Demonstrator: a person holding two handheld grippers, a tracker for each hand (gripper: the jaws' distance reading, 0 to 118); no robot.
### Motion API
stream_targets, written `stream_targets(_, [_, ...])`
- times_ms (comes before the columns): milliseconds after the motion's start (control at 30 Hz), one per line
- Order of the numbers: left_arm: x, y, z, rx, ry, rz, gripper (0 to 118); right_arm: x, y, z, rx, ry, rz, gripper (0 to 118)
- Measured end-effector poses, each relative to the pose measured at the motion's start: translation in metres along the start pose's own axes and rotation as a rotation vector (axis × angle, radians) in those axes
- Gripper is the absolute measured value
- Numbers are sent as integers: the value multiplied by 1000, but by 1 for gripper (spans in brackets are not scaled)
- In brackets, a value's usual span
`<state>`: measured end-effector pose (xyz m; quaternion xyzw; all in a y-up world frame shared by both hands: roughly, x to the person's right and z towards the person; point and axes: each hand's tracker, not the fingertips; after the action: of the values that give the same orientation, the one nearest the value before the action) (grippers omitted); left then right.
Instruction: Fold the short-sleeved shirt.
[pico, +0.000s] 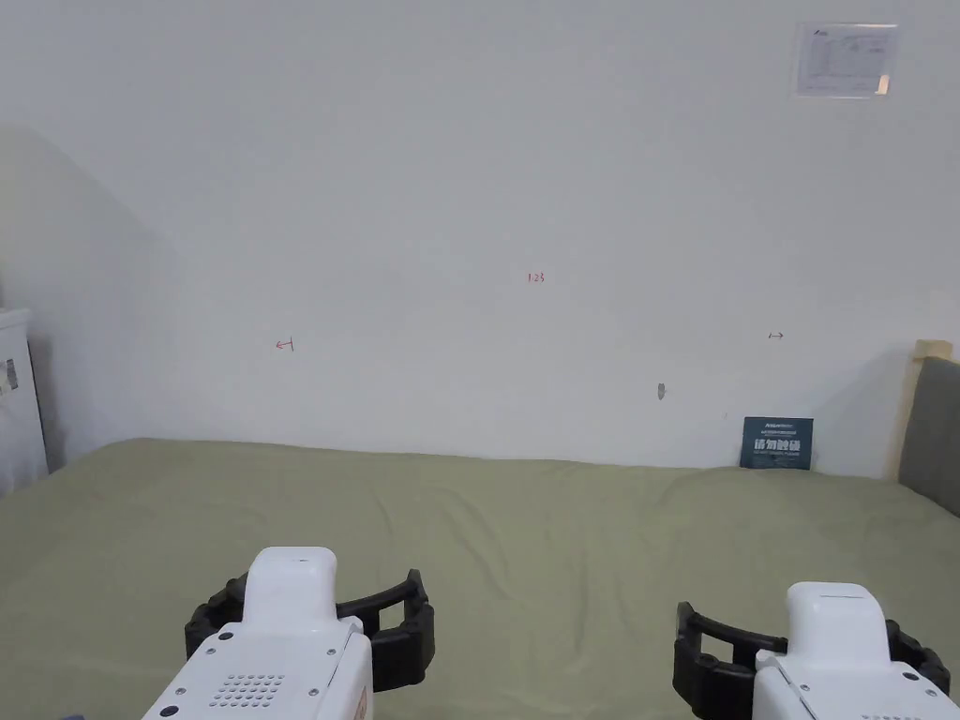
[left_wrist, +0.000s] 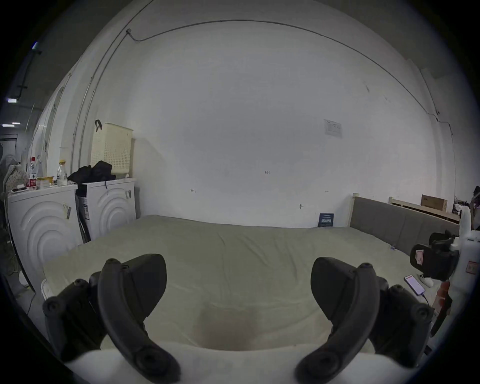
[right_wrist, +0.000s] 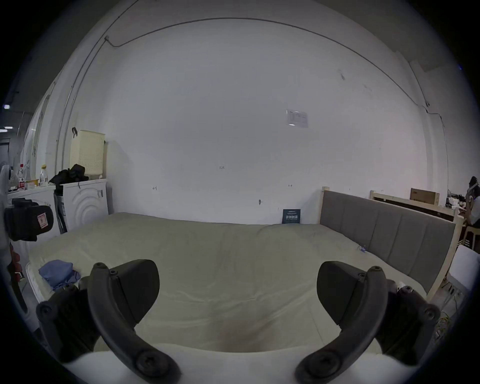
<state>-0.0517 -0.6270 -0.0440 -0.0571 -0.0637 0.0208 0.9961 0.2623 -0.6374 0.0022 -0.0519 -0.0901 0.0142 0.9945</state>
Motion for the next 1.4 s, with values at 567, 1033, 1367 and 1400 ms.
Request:
stream_targets(567, [-8,-3,1,-3,10,-6,116,-4,-4,1,15,12,3,118])
stream_targets(1033, [-5,-6,-3,-21,0,-15,116,-6,-4,0,7,17,-3,118])
stream_targets(1367, [-3,-5,-9,-29,-12,-22,116,-5,-2,-1,8,25,-10,118])
stream_targets(1400, [-3,-6,-9,-29,-10,-22,115,-5,-2,-1,10,25,-10,118])
